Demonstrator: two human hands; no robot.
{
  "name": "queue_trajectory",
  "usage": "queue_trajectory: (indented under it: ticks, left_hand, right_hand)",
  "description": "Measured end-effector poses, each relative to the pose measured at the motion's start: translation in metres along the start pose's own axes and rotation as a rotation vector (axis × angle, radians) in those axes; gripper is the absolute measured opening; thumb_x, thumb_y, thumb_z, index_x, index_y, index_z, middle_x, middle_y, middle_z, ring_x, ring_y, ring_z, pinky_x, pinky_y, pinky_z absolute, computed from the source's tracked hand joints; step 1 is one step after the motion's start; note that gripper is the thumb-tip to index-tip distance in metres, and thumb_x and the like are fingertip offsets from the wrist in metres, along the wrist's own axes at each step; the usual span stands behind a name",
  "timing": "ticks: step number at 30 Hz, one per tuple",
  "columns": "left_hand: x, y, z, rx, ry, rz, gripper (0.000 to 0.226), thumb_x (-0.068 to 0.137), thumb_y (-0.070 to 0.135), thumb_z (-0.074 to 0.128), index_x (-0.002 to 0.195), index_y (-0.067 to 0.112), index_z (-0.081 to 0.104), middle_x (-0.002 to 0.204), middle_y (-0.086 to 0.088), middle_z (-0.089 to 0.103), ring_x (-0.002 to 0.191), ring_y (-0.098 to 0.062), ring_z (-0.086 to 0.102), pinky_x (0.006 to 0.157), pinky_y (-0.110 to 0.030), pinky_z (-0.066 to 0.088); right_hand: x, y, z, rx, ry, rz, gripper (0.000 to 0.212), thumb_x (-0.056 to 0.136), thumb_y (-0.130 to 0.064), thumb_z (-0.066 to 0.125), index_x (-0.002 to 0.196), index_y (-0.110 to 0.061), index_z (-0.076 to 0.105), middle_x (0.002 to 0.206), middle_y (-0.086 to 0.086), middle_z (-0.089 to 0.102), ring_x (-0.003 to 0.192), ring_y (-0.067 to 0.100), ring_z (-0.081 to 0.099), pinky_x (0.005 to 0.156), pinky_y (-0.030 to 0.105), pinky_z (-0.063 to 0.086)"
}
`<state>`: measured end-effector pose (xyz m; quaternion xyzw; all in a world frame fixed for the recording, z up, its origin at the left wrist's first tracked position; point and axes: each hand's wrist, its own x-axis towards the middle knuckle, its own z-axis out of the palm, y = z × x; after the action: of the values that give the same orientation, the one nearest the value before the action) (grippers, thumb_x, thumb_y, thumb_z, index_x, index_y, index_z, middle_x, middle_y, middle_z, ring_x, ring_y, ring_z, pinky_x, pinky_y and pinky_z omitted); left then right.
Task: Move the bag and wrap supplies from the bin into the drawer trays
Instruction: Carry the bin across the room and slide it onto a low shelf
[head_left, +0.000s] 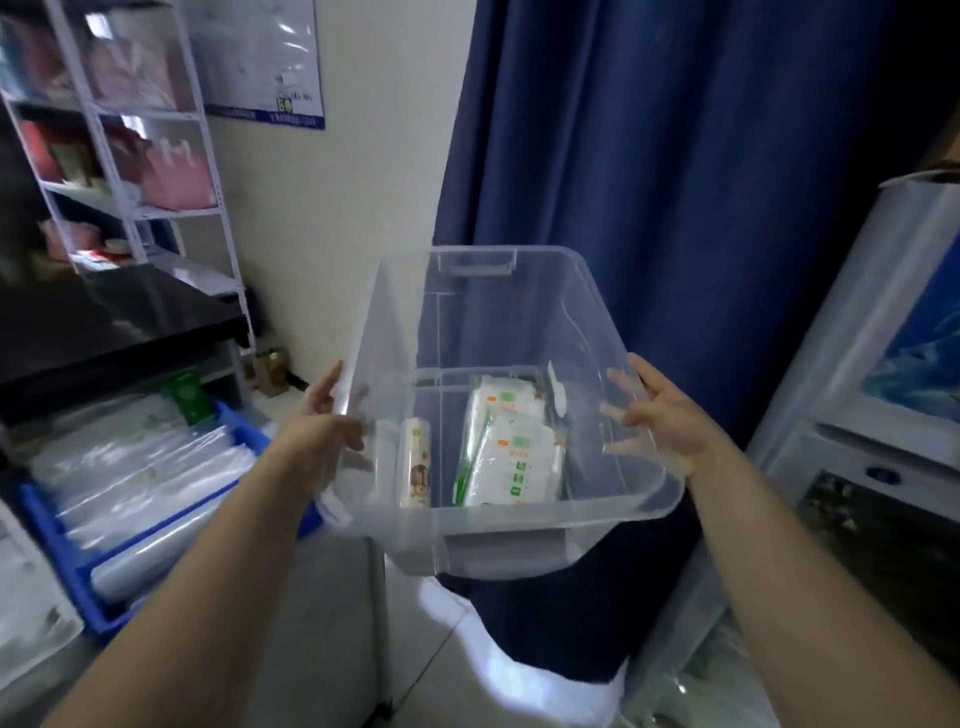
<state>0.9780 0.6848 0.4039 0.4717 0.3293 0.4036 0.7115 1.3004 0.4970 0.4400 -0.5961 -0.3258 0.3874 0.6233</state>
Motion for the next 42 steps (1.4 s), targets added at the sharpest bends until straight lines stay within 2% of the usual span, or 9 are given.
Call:
queue_trajectory:
  ticks: [7, 12, 16, 21, 24, 28, 34, 38, 42]
  left_hand:
    - [0.111, 0.046, 0.024, 0.022, 0.148, 0.142, 0.088, 0.066, -0.03, 0.033, 0.126, 0.029, 0.057, 0.115, -0.01, 0.061, 0.092, -0.043, 0.06, 0.059, -0.054, 0.053]
    - [0.186, 0.049, -0.01, 0.027, 0.279, 0.169, 0.086, 0.063, -0.028, 0.035, 0.116, 0.034, 0.064, 0.106, -0.005, 0.067, 0.077, -0.035, 0.063, 0.056, -0.051, 0.054]
    - [0.245, 0.057, -0.059, 0.074, 0.364, 0.164, 0.087, 0.061, -0.027, 0.037, 0.128, 0.026, 0.055, 0.115, -0.008, 0.06, 0.085, -0.037, 0.062, 0.054, -0.051, 0.055]
    - [0.32, 0.091, -0.104, 0.18, 0.372, 0.239, 0.08, 0.054, -0.022, 0.043, 0.116, 0.026, 0.062, 0.106, -0.014, 0.062, 0.092, -0.035, 0.063, 0.057, -0.043, 0.056]
    - [0.367, 0.114, -0.123, 0.168, 0.4, 0.254, 0.081, 0.055, -0.023, 0.041, 0.117, 0.025, 0.061, 0.102, -0.012, 0.063, 0.088, -0.029, 0.064, 0.059, -0.04, 0.055]
    - [0.428, 0.134, -0.139, 0.239, 0.471, 0.225, 0.079, 0.049, -0.019, 0.044, 0.118, 0.019, 0.057, 0.104, -0.01, 0.059, 0.096, -0.027, 0.058, 0.061, -0.033, 0.053]
    - [0.532, 0.149, -0.176, 0.299, 0.663, 0.164, 0.074, 0.057, -0.021, 0.039, 0.119, 0.016, 0.056, 0.099, -0.007, 0.056, 0.093, -0.027, 0.053, 0.054, -0.026, 0.045]
    - [0.589, 0.159, -0.193, 0.213, 0.754, 0.22, 0.079, 0.055, -0.021, 0.036, 0.111, 0.027, 0.065, 0.096, -0.004, 0.061, 0.083, -0.025, 0.058, 0.047, -0.026, 0.049]
    - [0.644, 0.174, -0.21, 0.127, 0.867, 0.242, 0.098, 0.057, -0.023, 0.039, 0.135, 0.034, 0.048, 0.121, 0.0, 0.056, 0.098, -0.031, 0.062, 0.056, -0.041, 0.056]
  right_hand:
    - [0.197, -0.066, 0.006, -0.062, -0.381, 0.011, 0.054, 0.088, 0.003, 0.051, 0.118, -0.041, 0.061, 0.111, -0.02, 0.068, 0.106, 0.02, 0.066, 0.077, 0.041, 0.056]
    - [0.319, -0.054, 0.055, -0.177, -0.461, 0.059, 0.086, 0.08, 0.021, 0.039, 0.145, -0.035, 0.029, 0.143, -0.022, 0.038, 0.131, 0.023, 0.043, 0.103, 0.053, 0.043]
    - [0.401, -0.039, 0.117, -0.179, -0.545, 0.071, 0.082, 0.073, 0.024, 0.031, 0.117, -0.042, 0.05, 0.096, -0.034, 0.061, 0.1, 0.014, 0.061, 0.084, 0.042, 0.056]
    - [0.501, -0.024, 0.184, -0.143, -0.584, 0.05, 0.089, 0.069, 0.021, 0.03, 0.138, -0.034, 0.04, 0.128, -0.019, 0.053, 0.113, 0.027, 0.058, 0.097, 0.049, 0.048]
    - [0.562, -0.028, 0.219, -0.161, -0.645, -0.022, 0.087, 0.065, 0.019, 0.031, 0.132, -0.034, 0.049, 0.124, -0.016, 0.057, 0.11, 0.023, 0.058, 0.088, 0.043, 0.054]
    - [0.635, -0.025, 0.256, -0.169, -0.665, -0.071, 0.087, 0.063, 0.017, 0.034, 0.126, -0.039, 0.054, 0.122, -0.012, 0.06, 0.117, 0.022, 0.053, 0.101, 0.045, 0.045]
    - [0.774, -0.006, 0.316, -0.107, -0.79, 0.007, 0.083, 0.06, 0.012, 0.04, 0.112, -0.05, 0.062, 0.105, -0.02, 0.07, 0.085, 0.01, 0.065, 0.062, 0.023, 0.053]
    - [0.859, -0.005, 0.361, -0.117, -0.953, -0.037, 0.084, 0.057, 0.009, 0.042, 0.125, -0.038, 0.056, 0.111, -0.006, 0.068, 0.082, 0.009, 0.064, 0.058, 0.02, 0.05]
    - [0.94, -0.013, 0.407, -0.106, -1.023, -0.016, 0.084, 0.059, 0.013, 0.037, 0.126, -0.033, 0.056, 0.104, 0.001, 0.063, 0.074, 0.011, 0.062, 0.053, 0.022, 0.049]
